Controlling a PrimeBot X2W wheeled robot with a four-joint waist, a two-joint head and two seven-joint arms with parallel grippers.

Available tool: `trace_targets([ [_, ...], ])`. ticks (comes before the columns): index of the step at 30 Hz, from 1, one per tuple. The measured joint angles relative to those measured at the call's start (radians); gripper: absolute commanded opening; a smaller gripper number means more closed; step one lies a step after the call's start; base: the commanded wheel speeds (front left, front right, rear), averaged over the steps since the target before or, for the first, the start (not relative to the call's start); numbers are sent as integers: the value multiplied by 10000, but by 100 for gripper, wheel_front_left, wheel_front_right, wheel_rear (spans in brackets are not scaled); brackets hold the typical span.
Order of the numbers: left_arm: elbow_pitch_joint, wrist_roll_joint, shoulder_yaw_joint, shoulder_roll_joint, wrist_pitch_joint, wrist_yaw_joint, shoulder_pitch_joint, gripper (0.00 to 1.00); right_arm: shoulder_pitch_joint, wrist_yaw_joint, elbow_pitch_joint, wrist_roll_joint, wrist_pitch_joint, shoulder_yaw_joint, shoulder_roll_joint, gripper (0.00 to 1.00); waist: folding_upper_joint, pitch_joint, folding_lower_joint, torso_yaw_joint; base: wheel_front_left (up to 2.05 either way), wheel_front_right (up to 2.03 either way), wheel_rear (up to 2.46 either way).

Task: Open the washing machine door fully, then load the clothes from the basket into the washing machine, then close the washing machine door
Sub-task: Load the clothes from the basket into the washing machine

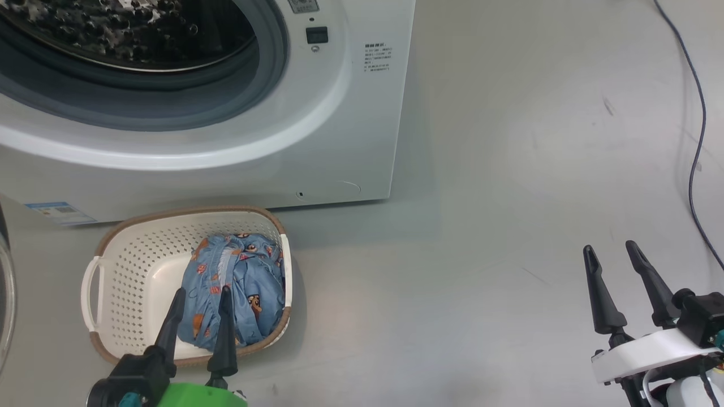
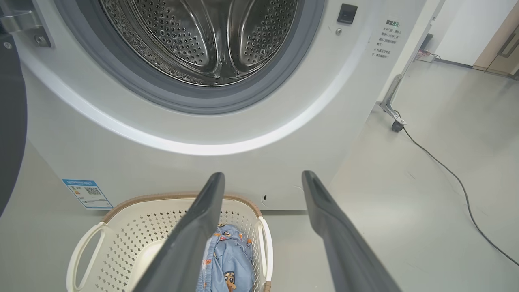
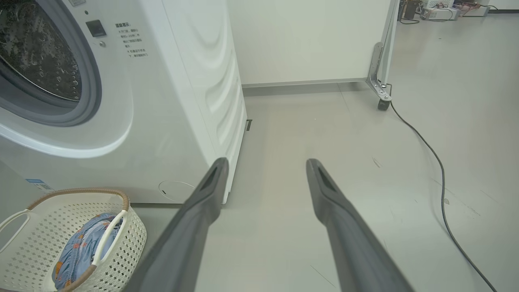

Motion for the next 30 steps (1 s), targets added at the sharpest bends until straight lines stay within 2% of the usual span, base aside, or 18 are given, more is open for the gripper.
trace_targets([
  [18,115,6,-769,2,0,414,-1514,100,-875,0,-422,610,0,81,-458,100,0,2354,3,-122,0,0,0],
  [30,625,10,-593,-2,-2,431,-2831,100,-1561,0,-610,941,0,309,-650,100,0,3773,3,-331,0,0,0],
])
